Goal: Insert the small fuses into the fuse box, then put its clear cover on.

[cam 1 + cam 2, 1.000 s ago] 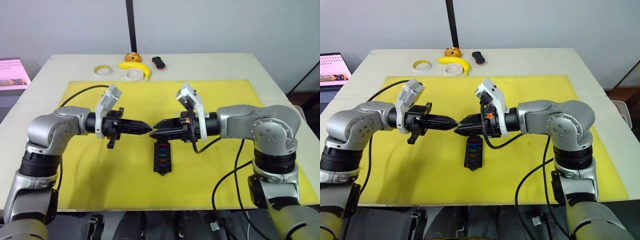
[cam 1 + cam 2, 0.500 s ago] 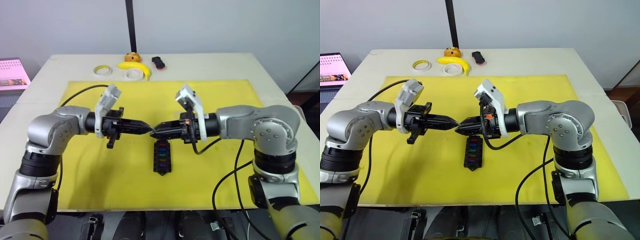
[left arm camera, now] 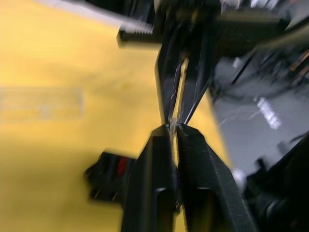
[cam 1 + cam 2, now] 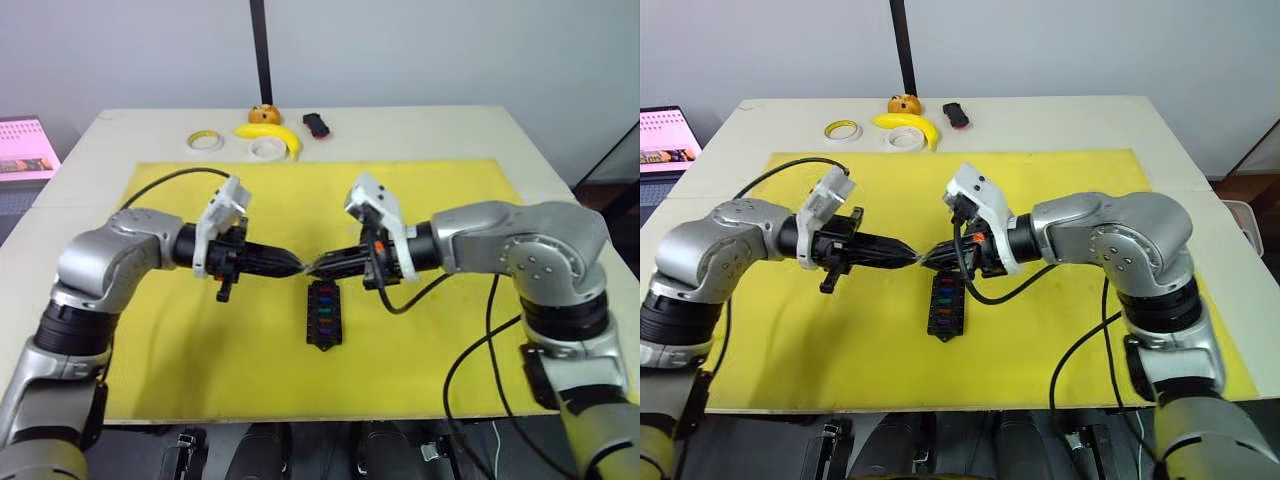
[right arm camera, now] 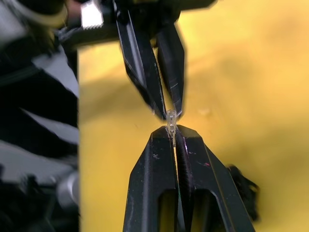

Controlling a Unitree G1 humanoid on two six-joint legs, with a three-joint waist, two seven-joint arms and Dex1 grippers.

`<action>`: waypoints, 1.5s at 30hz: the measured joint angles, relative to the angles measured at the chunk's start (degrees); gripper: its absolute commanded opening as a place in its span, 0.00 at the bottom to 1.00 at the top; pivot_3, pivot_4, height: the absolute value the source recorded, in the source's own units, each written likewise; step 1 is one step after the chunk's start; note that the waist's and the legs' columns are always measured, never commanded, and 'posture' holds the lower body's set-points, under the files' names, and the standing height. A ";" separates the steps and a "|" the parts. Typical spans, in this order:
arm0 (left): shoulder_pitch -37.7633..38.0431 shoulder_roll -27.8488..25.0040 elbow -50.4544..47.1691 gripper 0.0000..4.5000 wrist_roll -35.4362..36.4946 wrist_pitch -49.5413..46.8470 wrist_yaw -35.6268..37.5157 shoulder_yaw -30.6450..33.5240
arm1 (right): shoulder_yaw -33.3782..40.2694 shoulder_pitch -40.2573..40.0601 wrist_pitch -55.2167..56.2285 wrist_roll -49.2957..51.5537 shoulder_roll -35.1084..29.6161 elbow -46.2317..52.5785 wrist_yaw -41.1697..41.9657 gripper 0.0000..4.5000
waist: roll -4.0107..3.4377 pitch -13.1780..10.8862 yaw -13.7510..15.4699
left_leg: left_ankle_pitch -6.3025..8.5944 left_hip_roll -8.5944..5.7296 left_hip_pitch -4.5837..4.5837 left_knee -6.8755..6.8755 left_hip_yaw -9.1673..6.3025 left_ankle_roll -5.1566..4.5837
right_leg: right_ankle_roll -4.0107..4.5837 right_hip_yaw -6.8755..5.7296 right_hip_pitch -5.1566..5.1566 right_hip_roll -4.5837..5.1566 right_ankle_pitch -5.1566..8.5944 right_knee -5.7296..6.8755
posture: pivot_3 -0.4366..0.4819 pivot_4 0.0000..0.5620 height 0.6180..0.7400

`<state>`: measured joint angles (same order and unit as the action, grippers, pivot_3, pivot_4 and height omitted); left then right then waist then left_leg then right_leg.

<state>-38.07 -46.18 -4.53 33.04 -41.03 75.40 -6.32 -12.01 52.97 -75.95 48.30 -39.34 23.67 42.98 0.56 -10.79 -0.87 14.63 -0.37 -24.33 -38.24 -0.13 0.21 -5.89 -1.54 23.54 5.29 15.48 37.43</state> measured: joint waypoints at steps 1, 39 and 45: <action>0.29 -0.60 0.66 0.52 -1.74 2.00 0.00 -0.25 | -1.71 0.42 1.63 -1.54 -2.05 0.07 1.75 0.00 | 0.00 0.00 0.04 | 0.00 0.00 0.00 0.00 0.00 0.00 | 0.00 -0.01 -0.01 0.00 0.00 -0.01 | 0.48 0.27 1.00; 9.40 2.96 -3.61 0.99 -14.34 18.87 -3.36 -5.96 | -26.49 10.11 19.49 -34.60 -0.95 -12.08 22.79 0.00 | 0.01 0.00 0.02 | 0.00 0.01 -0.04 -0.01 0.00 0.00 | 0.00 0.00 0.03 0.00 0.00 -0.01 | 0.48 0.27 1.00; 10.27 2.93 -4.66 0.99 -14.33 18.76 -3.35 -5.96 | -27.08 10.11 20.06 -36.27 0.42 -12.91 23.33 0.00 | 0.01 0.00 0.09 | 0.00 0.00 -0.04 -0.01 0.01 0.00 | 0.00 0.00 0.03 0.01 0.00 -0.02 | 0.48 0.27 1.00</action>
<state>-27.80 -43.25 -9.19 18.71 -22.27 72.05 -12.28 -39.09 63.07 -55.89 12.04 -38.91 10.76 66.31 0.56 -10.79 -0.78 14.64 -0.37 -24.38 -38.25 -0.12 0.21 -5.90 -1.54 23.57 5.29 15.47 37.42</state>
